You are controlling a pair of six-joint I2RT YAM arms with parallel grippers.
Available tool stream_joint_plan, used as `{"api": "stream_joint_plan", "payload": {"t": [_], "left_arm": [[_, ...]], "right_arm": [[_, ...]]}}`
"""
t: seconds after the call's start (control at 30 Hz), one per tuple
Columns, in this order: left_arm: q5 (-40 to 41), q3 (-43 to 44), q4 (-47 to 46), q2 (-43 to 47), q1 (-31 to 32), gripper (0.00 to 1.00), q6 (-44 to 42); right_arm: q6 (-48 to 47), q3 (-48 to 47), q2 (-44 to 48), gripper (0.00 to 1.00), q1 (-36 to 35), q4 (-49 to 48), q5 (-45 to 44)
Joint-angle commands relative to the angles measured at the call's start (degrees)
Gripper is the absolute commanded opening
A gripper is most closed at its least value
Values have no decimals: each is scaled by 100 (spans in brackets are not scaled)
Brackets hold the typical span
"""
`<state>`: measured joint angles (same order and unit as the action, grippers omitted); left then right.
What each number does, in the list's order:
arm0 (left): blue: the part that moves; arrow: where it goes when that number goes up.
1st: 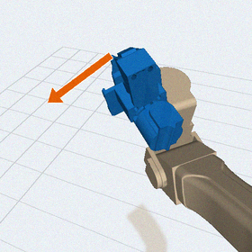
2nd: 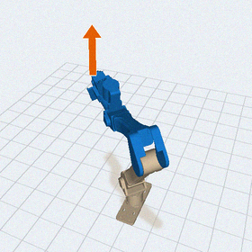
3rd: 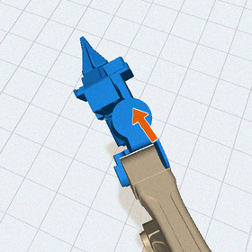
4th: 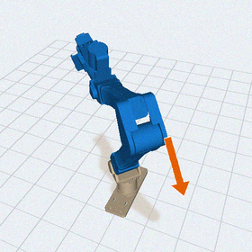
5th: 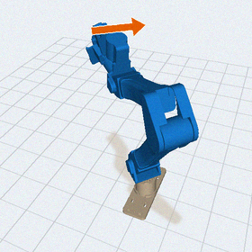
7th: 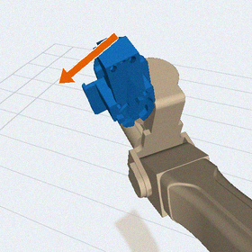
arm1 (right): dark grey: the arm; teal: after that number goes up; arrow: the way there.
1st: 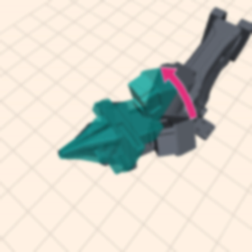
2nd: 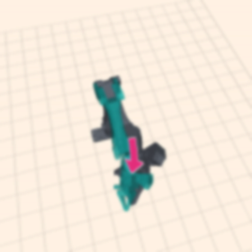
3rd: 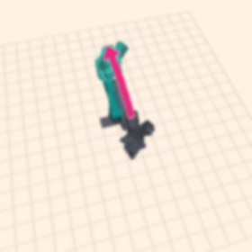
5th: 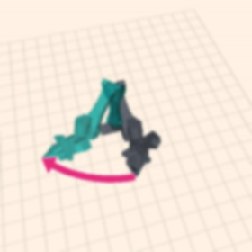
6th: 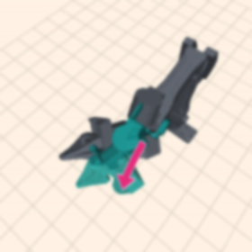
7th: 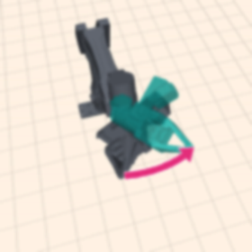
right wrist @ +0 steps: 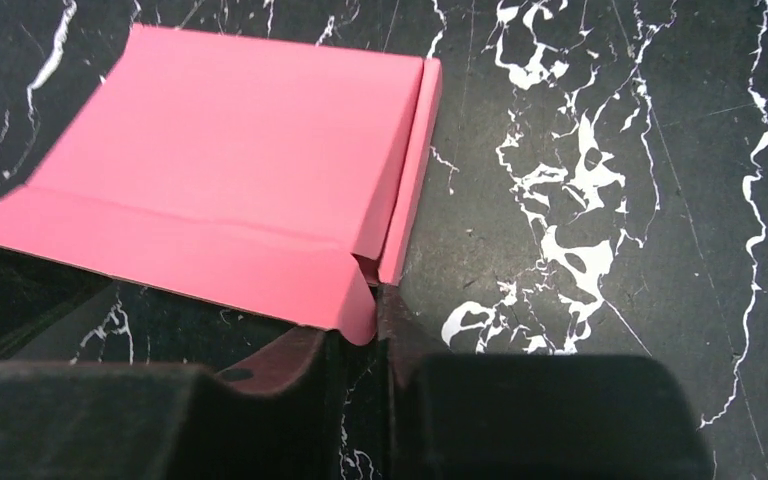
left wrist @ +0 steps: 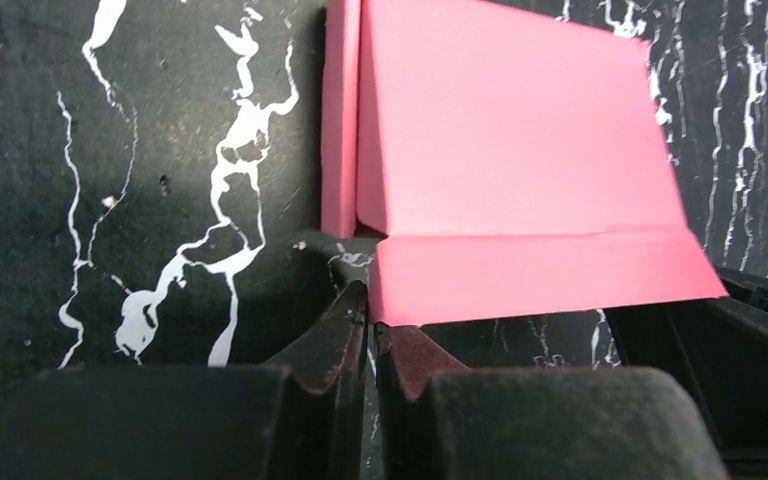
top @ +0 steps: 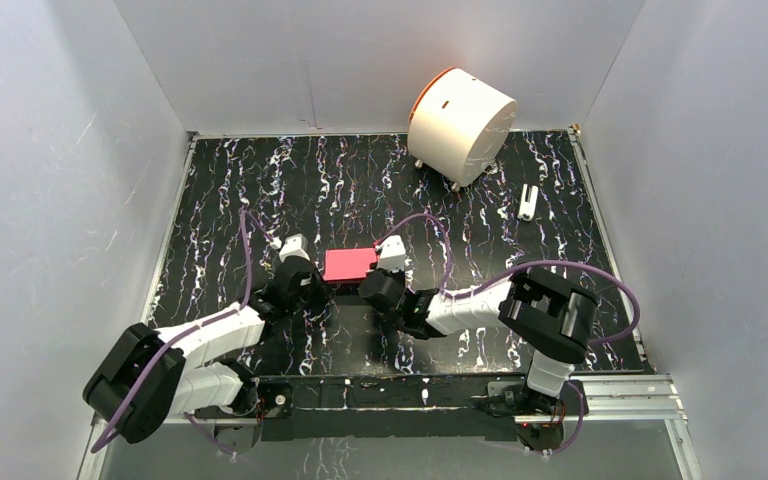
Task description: Fold the paper box
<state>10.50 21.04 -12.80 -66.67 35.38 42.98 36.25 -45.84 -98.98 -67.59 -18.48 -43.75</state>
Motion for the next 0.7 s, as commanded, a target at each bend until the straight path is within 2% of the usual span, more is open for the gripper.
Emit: {"api": "stream_joint_plan", "payload": {"t": [0.0, 0.3, 0.43, 0.57, 0.67], "left_arm": [[222, -169, 234, -24, 38, 5, 30], [303, -59, 244, -201, 65, 5, -44], [311, 16, 462, -12, 66, 11, 21], [411, 168, 817, 388, 53, 17, 28], [461, 468, 1192, 710, 24, 26, -158]], "right_arm": [[-21, 96, 64, 29, -52, 68, 164], [-426, 199, 813, 73, -52, 459, 260], [-922, 244, 1345, 90, 13, 489, 351], [-1653, 50, 1768, 92, 321, 495, 998], [-2175, -193, 1884, 92, 839, 617, 1991]]}}
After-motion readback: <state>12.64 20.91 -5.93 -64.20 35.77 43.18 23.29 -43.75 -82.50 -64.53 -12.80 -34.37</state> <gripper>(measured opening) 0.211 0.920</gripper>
